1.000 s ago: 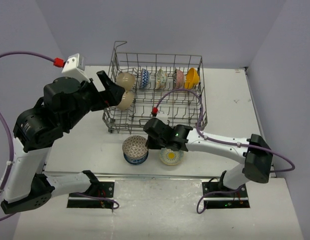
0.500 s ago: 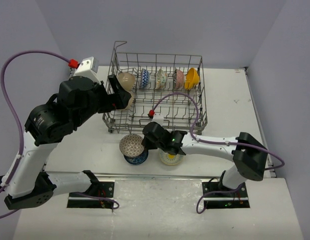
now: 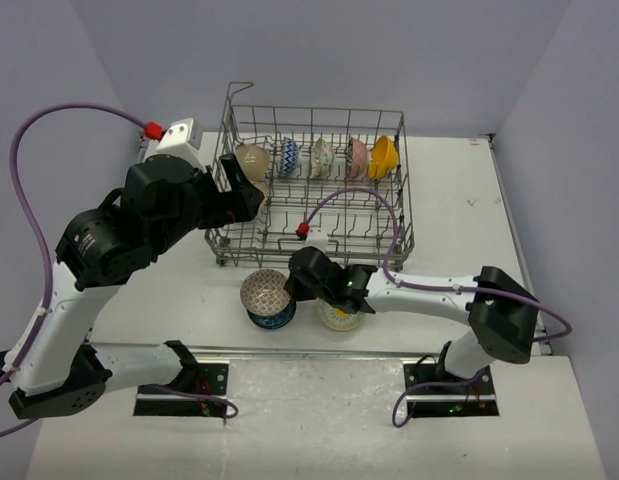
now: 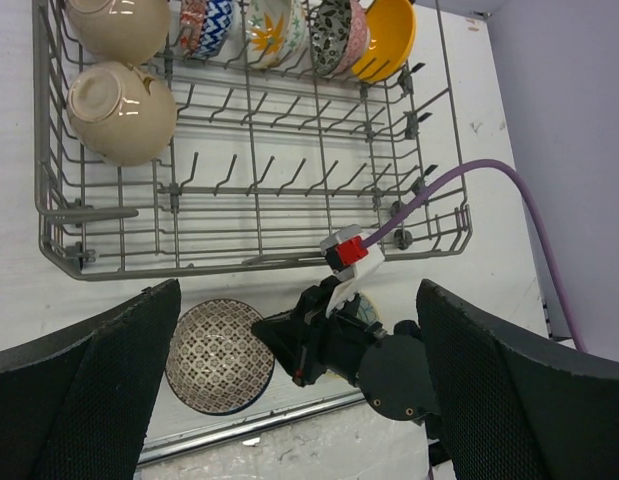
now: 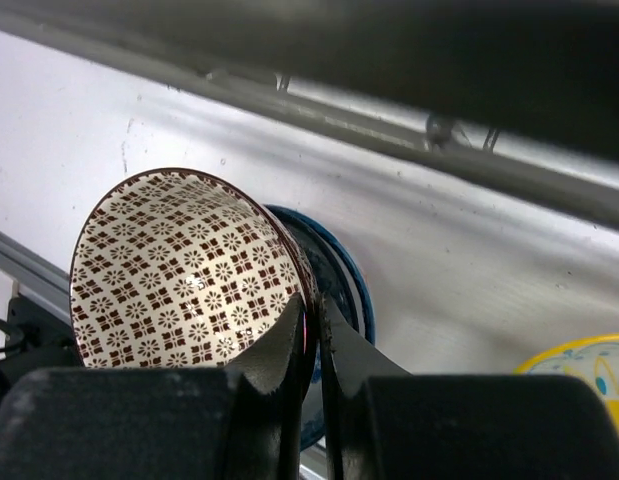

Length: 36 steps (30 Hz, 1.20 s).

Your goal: Unload the bowls from the dish rack

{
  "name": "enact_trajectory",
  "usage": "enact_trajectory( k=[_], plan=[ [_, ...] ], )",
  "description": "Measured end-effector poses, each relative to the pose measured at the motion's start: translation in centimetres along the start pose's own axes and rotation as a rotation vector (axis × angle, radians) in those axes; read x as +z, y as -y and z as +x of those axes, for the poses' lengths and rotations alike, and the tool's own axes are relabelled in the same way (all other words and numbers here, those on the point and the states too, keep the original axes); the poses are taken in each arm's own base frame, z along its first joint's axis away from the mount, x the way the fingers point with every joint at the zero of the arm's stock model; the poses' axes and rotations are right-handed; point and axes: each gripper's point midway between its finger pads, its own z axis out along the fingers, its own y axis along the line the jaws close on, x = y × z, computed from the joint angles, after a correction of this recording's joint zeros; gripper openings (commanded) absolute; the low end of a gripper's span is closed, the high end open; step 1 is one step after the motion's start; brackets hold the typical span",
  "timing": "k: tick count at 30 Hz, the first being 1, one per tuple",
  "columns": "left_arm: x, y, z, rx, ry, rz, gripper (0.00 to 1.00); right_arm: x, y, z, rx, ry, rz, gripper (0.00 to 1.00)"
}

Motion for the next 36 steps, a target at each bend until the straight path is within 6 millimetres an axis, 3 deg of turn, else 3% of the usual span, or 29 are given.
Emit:
enact_trajectory(
  k=[10, 27, 36],
  plan=[
    [0.6, -0.6, 1.5, 0.014, -0.038, -0.013, 1.00, -2.4, 1.5, 1.2, -0.013, -0.015, -0.021, 0.00],
    [0.5, -0.3, 1.5, 0.012, -0.040, 0.000, 1.00, 0.0, 0.3, 0.2, -0.035, 0.018, -0.016, 0.00],
    [0.4, -0.4, 1.4, 0.016, -0.036, 0.003, 1.00, 0.0, 0.2, 0.2, -0.032, 0.024, -0.035, 0.00]
  ],
)
